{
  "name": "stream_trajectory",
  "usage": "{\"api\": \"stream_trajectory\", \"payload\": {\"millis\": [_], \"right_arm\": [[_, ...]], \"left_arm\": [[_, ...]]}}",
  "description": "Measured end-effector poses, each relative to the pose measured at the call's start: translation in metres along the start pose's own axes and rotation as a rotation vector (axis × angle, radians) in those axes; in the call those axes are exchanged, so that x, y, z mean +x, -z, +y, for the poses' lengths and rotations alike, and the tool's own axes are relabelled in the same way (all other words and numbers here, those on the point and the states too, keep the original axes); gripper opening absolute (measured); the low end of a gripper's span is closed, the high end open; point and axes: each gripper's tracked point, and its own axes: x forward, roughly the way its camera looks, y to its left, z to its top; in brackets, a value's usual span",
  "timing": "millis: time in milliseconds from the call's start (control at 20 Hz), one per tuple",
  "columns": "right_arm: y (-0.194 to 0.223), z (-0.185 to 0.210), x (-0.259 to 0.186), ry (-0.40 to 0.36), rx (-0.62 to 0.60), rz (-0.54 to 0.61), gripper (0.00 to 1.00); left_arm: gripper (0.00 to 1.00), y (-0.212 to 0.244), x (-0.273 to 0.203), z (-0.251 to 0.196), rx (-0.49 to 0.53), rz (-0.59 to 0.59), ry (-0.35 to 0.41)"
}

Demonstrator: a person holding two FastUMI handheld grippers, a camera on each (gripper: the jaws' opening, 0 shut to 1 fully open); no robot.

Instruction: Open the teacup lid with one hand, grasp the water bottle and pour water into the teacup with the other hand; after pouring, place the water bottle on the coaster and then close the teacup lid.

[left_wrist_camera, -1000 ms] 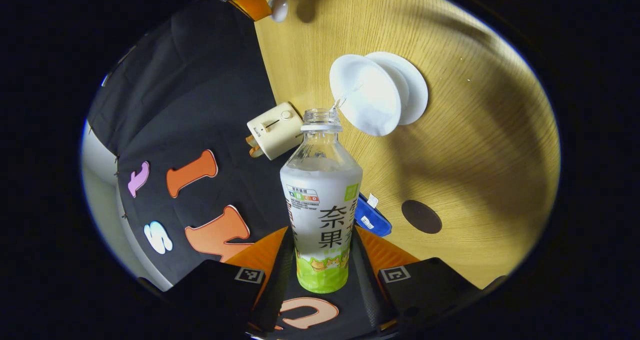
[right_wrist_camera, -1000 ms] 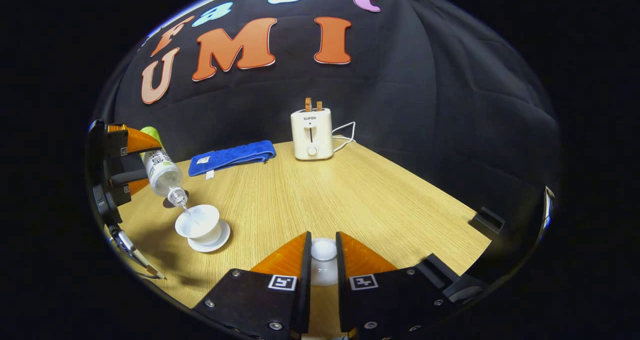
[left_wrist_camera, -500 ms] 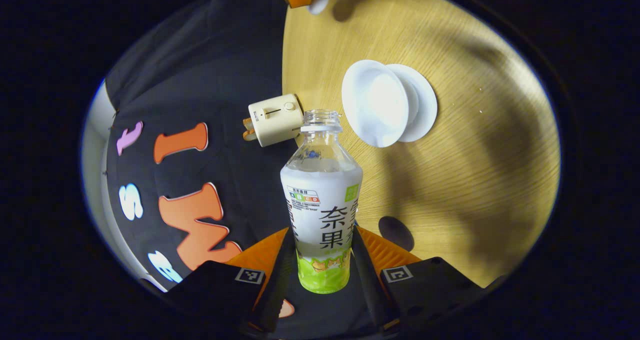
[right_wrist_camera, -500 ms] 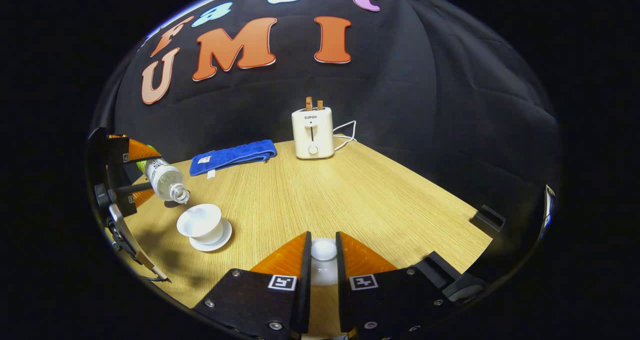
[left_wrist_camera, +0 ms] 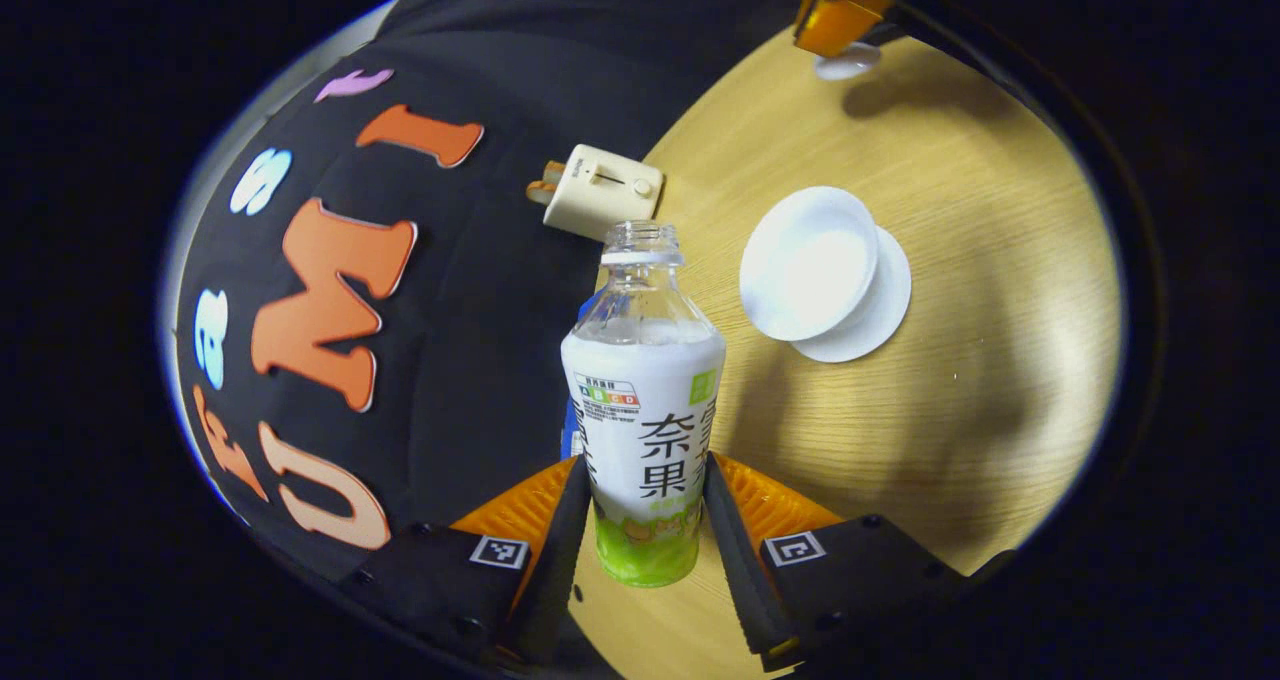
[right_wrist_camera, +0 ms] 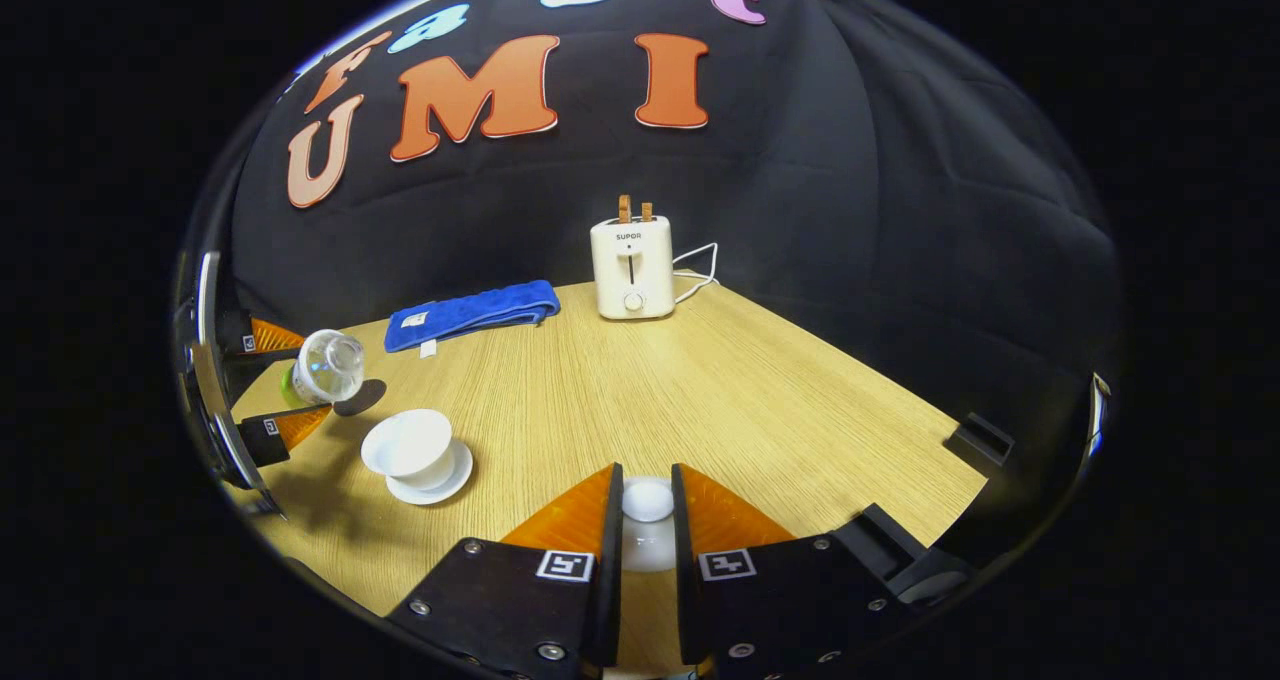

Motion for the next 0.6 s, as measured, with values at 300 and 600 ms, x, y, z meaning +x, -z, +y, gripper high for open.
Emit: {"api": "stream_trajectory", "payload": {"millis": [300,600], "right_arm": [[-0.004,0.023,0.001,-0.042,-0.022,-0.003,0.24],[-0.004,0.033,0.005,-0.052,-0.045,0.004,0.24]], "left_arm": [[0.71,0.024,-0.014,0.023,-0.360,0.003,-0.019],[0.71,0.048,-0.018,0.067,-0.783,-0.056,-0.062]]}}
